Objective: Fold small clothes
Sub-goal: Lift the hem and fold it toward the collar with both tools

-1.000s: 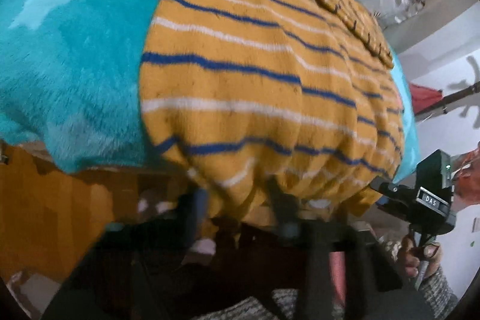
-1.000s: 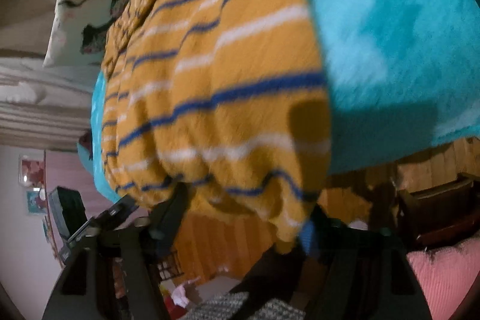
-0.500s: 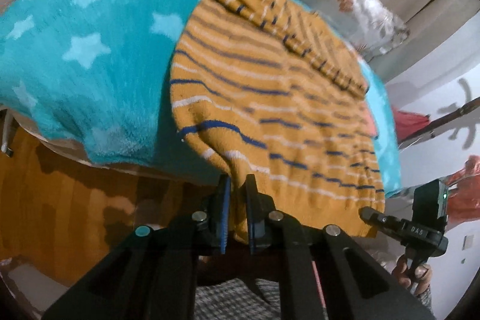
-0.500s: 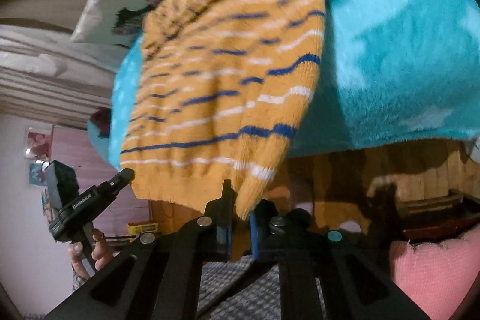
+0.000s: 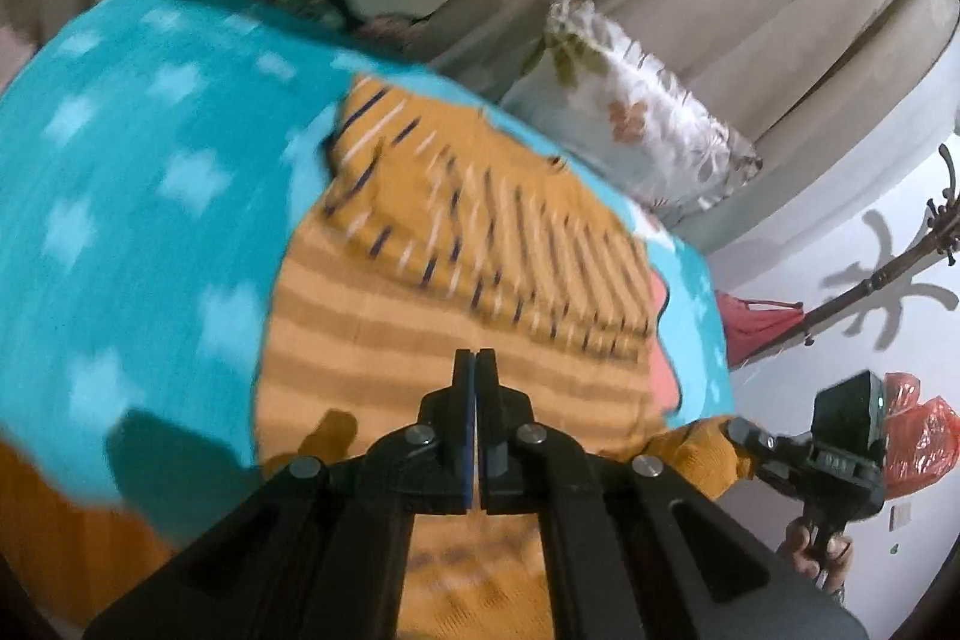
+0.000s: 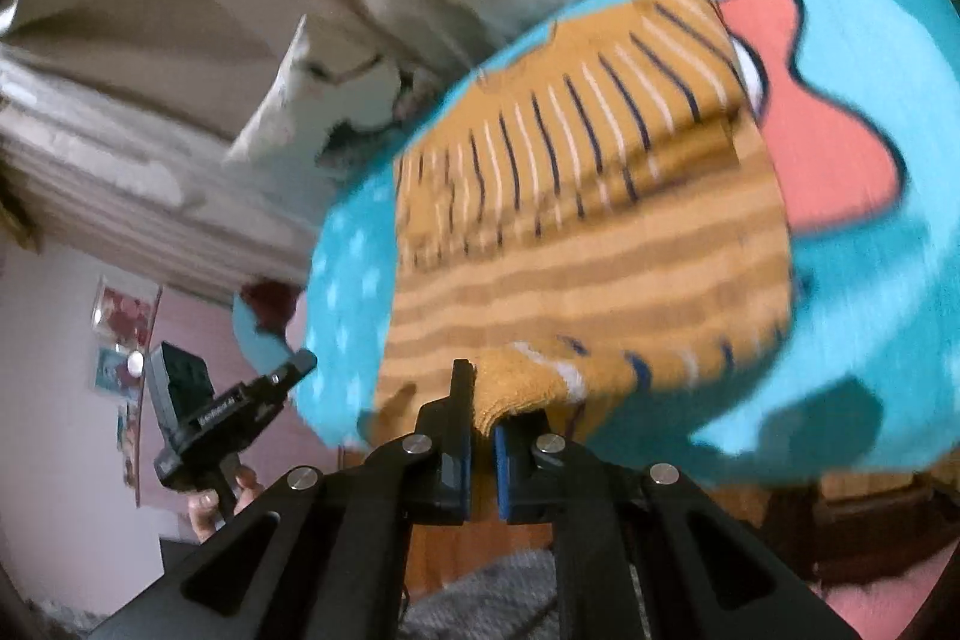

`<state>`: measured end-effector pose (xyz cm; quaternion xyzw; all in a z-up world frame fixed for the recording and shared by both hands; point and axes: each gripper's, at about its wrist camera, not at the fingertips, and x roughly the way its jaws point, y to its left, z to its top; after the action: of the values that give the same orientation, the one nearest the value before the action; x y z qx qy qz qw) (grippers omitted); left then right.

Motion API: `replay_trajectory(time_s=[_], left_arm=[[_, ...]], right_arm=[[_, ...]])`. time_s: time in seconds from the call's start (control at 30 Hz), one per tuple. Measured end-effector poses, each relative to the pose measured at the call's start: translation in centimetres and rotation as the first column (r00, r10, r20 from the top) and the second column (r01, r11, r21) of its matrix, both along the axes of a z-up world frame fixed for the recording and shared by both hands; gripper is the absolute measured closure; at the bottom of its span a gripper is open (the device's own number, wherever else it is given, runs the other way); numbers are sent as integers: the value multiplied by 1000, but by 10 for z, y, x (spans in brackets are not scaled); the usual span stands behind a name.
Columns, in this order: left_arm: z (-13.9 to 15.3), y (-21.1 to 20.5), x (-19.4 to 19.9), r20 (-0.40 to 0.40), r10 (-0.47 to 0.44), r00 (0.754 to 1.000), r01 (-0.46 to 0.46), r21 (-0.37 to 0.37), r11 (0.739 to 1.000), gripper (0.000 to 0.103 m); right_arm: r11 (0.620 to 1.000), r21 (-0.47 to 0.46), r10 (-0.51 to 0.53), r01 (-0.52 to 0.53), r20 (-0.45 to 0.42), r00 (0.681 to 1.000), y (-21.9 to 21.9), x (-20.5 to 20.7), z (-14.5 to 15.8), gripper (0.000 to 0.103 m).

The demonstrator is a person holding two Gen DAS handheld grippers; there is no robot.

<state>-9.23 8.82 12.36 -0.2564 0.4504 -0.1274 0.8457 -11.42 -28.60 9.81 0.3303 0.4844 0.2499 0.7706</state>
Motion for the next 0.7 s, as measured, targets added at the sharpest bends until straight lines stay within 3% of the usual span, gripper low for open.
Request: replay_trajectory(time_s=[0.1, 0.2, 0.23, 0.33, 0.5, 0.6, 0.7], left_arm=[[6, -5, 51, 10, -33, 999, 32, 34, 999, 103], [12, -15, 80, 30, -115, 993, 112, 92, 989, 98], [11, -16, 86, 28, -142, 989, 138, 107, 985, 94], [-4, -15, 94, -9, -193, 981, 193, 101, 976, 59], [-33, -5, 89, -77, -233, 969, 238, 71, 969, 50], [-43, -11, 82, -76, -282, 956, 290, 132, 948, 40], [-53, -20, 85, -89, -314, 945, 325, 200, 924, 37]], right_arm=[[998, -34, -43, 43, 10, 999, 5, 51, 10, 97], [992, -71, -110, 107, -29, 994, 6, 106, -1, 97], [989, -75, -131, 127, -59, 990, 4, 121, -10, 97], [975, -108, -208, 192, -159, 965, -2, 161, -45, 97], [961, -123, -272, 247, -264, 925, -10, 193, -88, 97], [962, -128, -270, 242, -286, 920, -8, 198, -100, 97], [964, -139, -259, 227, -285, 923, -7, 200, -98, 96]])
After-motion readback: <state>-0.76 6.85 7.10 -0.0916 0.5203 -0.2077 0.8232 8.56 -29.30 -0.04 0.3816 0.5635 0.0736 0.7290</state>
